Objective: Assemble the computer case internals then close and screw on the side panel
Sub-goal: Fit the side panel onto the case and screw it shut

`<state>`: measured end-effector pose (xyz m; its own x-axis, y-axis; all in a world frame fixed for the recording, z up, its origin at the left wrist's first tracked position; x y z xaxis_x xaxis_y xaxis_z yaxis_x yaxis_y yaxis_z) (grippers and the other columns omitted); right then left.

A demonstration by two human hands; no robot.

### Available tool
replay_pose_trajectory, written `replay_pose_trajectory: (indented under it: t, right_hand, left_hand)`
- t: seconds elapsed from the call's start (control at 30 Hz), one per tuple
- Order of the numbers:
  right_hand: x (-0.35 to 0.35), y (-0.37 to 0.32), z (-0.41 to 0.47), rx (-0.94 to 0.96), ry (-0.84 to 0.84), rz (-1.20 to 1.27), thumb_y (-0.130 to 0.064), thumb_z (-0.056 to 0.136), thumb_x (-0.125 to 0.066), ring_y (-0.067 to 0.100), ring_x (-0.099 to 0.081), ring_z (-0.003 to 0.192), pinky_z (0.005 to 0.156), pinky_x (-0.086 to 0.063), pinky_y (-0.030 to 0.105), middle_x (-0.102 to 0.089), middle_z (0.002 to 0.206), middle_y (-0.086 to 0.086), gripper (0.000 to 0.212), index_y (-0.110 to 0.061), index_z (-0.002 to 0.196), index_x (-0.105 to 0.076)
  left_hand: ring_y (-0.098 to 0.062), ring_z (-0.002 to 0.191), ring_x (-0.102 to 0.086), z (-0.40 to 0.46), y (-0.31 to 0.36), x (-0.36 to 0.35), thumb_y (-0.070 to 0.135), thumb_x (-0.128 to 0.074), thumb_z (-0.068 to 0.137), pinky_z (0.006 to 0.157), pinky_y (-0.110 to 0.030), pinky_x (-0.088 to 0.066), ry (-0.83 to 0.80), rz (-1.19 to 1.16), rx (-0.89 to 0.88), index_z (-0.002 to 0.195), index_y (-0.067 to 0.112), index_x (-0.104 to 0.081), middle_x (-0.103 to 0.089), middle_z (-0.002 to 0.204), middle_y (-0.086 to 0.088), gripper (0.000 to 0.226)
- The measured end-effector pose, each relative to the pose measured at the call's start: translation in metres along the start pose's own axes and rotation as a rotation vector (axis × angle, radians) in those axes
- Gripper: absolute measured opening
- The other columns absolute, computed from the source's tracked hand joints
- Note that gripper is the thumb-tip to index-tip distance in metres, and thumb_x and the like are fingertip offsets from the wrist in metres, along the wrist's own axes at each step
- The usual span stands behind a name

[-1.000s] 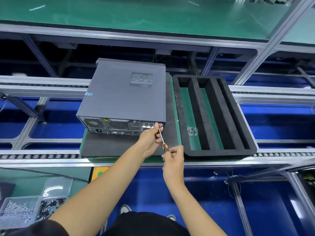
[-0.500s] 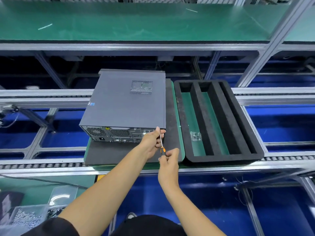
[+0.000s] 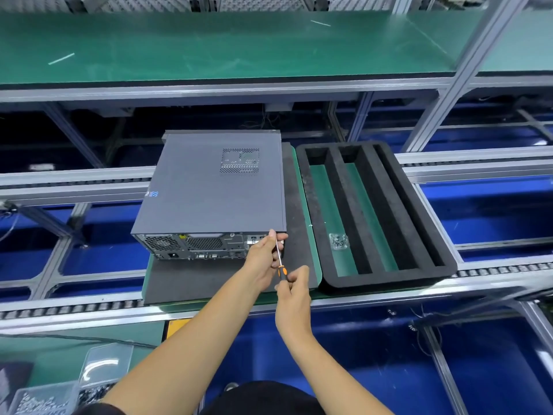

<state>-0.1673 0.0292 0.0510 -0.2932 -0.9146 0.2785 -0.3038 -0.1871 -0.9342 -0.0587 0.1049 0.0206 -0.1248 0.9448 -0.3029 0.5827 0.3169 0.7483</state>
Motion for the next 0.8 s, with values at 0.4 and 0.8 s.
replay_pose_trajectory:
  t: [0.4, 0.8]
  right_hand:
    - [-0.0019, 0.0012, 0.0015, -0.058, 0.037, 0.056, -0.005, 0.098, -0.043, 0.005, -0.037, 0.056, 0.05, -0.033, 0.02, -0.049, 0.073, 0.001, 0.014, -0.015, 0.089, -0.038]
    - [-0.0075, 0.008, 0.0052, -0.226, 0.05, 0.175, -0.007, 0.097, -0.042, 0.018, -0.048, 0.066, 0.062, -0.039, 0.037, -0.057, 0.07, 0.002, 0.017, -0.019, 0.085, -0.042]
  left_hand:
    - [-0.005, 0.051, -0.026, -0.0071, -0.0009, -0.0015, 0.039, -0.047, 0.107, 0.042, -0.018, -0.024, 0.026, -0.031, -0.014, 0.106, 0.012, -0.072, -0.049, 0.069, 0.006, 0.037]
    - [-0.005, 0.052, -0.032, -0.0052, 0.0001, 0.0031, 0.03, -0.044, 0.109, 0.042, -0.017, -0.027, -0.026, -0.016, -0.033, 0.112, 0.011, -0.073, -0.058, 0.077, 0.005, 0.035]
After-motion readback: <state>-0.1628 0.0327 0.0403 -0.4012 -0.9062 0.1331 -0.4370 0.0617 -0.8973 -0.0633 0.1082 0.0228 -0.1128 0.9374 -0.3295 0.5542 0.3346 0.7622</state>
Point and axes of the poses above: each hand's wrist, its own z-axis towards the middle knuckle, its own x-axis out of the back of the hand, y = z × x, the point moved 5 cm from there along z, towards the middle knuckle
